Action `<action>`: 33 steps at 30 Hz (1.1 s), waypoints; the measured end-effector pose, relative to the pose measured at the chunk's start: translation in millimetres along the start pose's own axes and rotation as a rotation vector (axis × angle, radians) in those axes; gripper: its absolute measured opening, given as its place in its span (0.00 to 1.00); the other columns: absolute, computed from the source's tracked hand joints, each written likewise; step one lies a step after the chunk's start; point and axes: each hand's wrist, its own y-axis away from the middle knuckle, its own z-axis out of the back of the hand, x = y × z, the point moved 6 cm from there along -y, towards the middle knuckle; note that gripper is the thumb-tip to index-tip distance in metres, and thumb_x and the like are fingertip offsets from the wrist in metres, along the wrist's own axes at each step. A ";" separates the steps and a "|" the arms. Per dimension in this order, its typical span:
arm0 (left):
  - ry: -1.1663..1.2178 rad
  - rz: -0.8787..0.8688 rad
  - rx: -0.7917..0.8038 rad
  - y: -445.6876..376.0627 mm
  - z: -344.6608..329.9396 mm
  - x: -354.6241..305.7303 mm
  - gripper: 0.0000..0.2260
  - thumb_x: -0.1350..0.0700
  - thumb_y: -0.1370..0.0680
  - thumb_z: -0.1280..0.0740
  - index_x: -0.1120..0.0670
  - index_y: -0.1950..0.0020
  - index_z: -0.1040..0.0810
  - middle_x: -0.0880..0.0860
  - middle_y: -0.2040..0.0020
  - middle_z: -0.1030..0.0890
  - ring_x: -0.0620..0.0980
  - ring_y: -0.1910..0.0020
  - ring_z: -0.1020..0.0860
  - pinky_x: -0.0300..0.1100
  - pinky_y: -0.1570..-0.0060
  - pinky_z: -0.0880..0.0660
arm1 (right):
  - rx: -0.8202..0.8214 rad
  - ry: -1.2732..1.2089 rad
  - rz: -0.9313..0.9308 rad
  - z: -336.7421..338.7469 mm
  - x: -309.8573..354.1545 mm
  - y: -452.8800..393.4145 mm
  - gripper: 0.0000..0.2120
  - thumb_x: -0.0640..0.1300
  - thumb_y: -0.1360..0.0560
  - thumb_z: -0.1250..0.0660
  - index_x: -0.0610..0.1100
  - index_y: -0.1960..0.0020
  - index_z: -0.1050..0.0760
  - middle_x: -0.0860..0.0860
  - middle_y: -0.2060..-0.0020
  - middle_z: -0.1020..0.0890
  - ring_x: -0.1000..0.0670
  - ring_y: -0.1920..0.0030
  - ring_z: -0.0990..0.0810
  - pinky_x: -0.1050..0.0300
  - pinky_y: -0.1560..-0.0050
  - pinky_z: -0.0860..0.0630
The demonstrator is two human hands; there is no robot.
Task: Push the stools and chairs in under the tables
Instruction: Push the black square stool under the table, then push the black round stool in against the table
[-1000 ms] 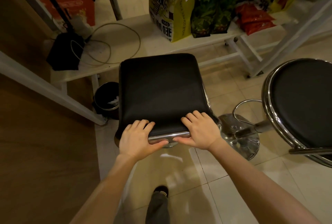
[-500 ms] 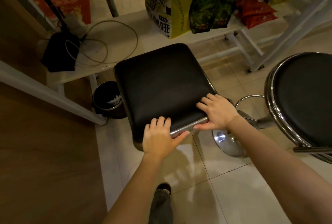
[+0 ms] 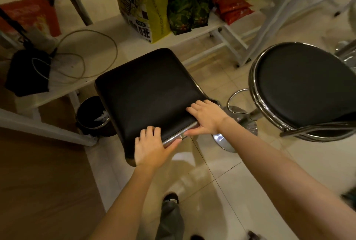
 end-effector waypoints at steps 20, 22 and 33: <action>0.266 -0.590 0.275 -38.6 141.2 -250.6 0.26 0.42 0.20 0.45 0.55 0.27 0.40 0.57 0.30 0.33 0.53 0.34 0.32 0.46 0.37 0.33 | -0.209 -0.084 -0.531 166.2 -123.3 195.5 0.30 0.53 0.24 0.37 0.42 0.28 0.40 0.42 0.38 0.24 0.41 0.40 0.25 0.47 0.43 0.29; 0.367 -0.673 0.276 -29.9 154.4 -295.7 0.24 0.44 0.20 0.45 0.55 0.27 0.40 0.55 0.30 0.33 0.51 0.34 0.33 0.44 0.38 0.35 | -0.234 -0.119 -0.548 177.3 -145.4 227.1 0.31 0.54 0.24 0.37 0.44 0.27 0.42 0.43 0.37 0.25 0.43 0.39 0.26 0.48 0.42 0.29; 0.529 -0.701 0.281 -12.8 171.9 -485.5 0.22 0.45 0.19 0.47 0.53 0.28 0.36 0.54 0.33 0.30 0.50 0.35 0.32 0.42 0.38 0.37 | -0.189 -0.287 -0.563 199.4 -282.8 365.0 0.22 0.60 0.23 0.41 0.46 0.37 0.28 0.48 0.45 0.20 0.49 0.46 0.22 0.51 0.47 0.25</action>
